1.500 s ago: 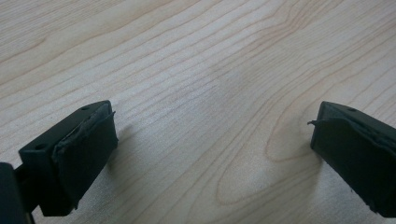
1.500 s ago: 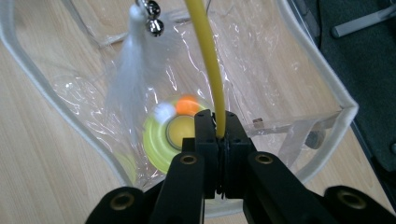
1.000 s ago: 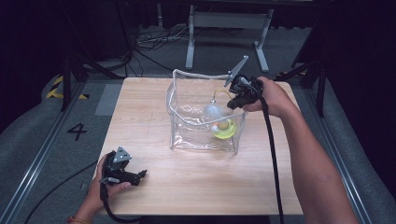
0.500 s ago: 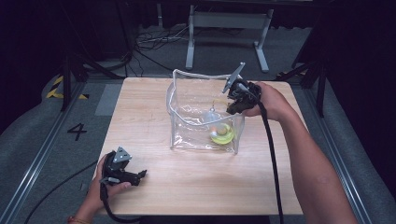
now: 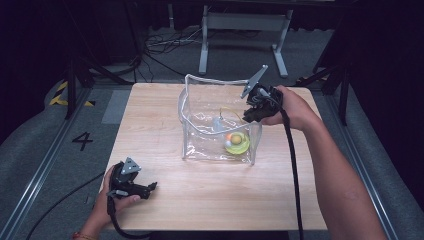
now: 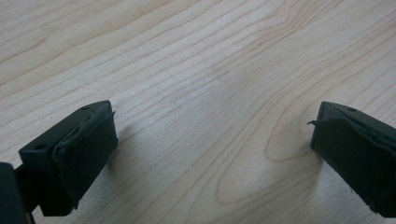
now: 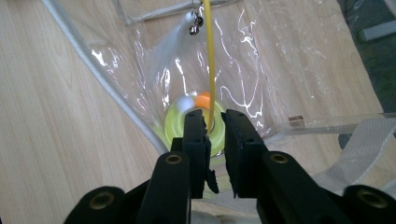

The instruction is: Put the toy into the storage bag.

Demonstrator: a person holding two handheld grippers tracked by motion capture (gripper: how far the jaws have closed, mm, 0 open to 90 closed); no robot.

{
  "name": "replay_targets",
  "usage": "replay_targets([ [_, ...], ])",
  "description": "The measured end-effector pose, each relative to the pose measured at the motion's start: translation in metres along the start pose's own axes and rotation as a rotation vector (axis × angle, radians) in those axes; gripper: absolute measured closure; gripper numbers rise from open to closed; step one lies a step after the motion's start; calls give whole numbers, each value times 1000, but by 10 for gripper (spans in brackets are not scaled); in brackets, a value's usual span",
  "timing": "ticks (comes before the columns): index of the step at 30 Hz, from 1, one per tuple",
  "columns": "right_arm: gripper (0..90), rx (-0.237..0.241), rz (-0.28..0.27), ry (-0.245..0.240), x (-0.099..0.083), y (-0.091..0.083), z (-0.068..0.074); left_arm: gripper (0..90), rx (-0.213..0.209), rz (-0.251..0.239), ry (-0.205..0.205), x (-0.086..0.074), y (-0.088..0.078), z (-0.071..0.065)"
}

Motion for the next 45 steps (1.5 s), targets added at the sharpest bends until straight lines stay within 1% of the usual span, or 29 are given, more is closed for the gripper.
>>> replay_targets([
  [1, 771, -14, -10, 8, 0, -2, 0, 7, 0, 1, -1, 0, 0, 0],
  [3, 756, -20, -14, 6, 1, -3, 0, 7, -1, 1, -1, 0, 0, 0],
  [4, 715, -33, -38, 8, 1, -7, 1, 7, -1, 1, 0, 0, 0, 0],
  [8, 637, -74, -52, 21, 0, -11, -1, 7, 0, 0, 1, 0, 0, 0],
  [9, 637, -74, -52, 21, 0, -11, -1, 7, 0, 0, 1, 0, 0, 0],
  [10, 617, -84, -62, 25, 0, -13, -2, 7, 0, 0, 0, 0, 0, 0],
  [11, 609, -82, -73, 31, -1, -15, -1, 7, 0, 0, 0, 0, 0, 0],
  [12, 587, -79, -81, 30, -2, -17, -1, 7, -1, 1, -1, 0, 0, 0],
  [13, 531, -105, -95, 40, -3, -21, -2, 7, 0, 0, 0, 0, 0, 0],
  [15, 522, -113, -100, 46, -4, -22, -3, 7, -1, 1, -1, 0, 0, 0],
  [16, 482, -124, -118, 60, -6, -26, -3, 7, 0, 0, 0, 0, 0, 0],
  [18, 468, -130, -121, 61, -6, -28, -3, 7, -1, 1, -1, 0, 0, 0],
  [20, 423, -145, -139, 68, -9, -33, -3, 7, -1, 2, -2, 0, 0, 0],
  [21, 381, -165, -147, 76, -11, -36, -4, 7, 0, 0, 0, 0, 0, 0],
  [22, 381, -165, -147, 76, -11, -36, -4, 7, 0, 0, 0, 0, 0, 0],
  [23, 349, -177, -162, 84, -14, -42, -3, 7, 0, 0, 0, 0, 0, 0],
  [24, 349, -177, -162, 84, -14, -42, -3, 7, 0, 0, 0, 0, 0, 0],
  [27, 304, -206, -178, 101, -22, -50, -2, 7, -1, 1, -1, 0, 0, 0],
  [29, 304, -224, -189, 108, -27, -54, -1, 7, 0, 0, 0, 0, 0, 0],
  [30, 299, -216, -195, 109, -29, -55, 0, 7, 0, 0, 0, 0, 0, 0],
  [31, 296, -218, -203, 113, -31, -57, 1, 7, 0, 0, 0, 0, 0, 0],
  [33, 274, -245, -214, 114, -40, -61, 3, 7, -1, 1, -1, 0, 0, 0],
  [35, 269, -261, -219, 111, -47, -63, 5, 7, -1, 0, 0, 0, 0, 0],
  [36, 269, -261, -219, 111, -47, -63, 5, 7, -1, 0, 0, 0, 0, 0],
  [37, 262, -261, -245, 120, -53, -65, 8, 7, -1, -1, 0, 0, 0, 0],
  [38, 262, -261, -245, 120, -53, -65, 8, 7, -1, -1, 0, 0, 0, 0],
  [40, 257, -275, -242, 112, -63, -66, 9, 7, -1, 1, -2, 0, 0, 0],
  [42, 254, -278, -237, 109, -72, -67, 12, 7, -1, -1, 0, 0, 0, 0],
  [45, 249, -311, -236, 116, -87, -68, 14, 7, 0, -1, 1, 0, 0, 0],
])
Point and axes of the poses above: each handheld gripper's, and its own axes: y roughly forward along the jaws, x roughly out of its top, z roughly to its left, the point moved 7 cm from there along y, roughly forward along the jaws, and after that the axes turned 1 degree about -y, right-handed, at the moved point
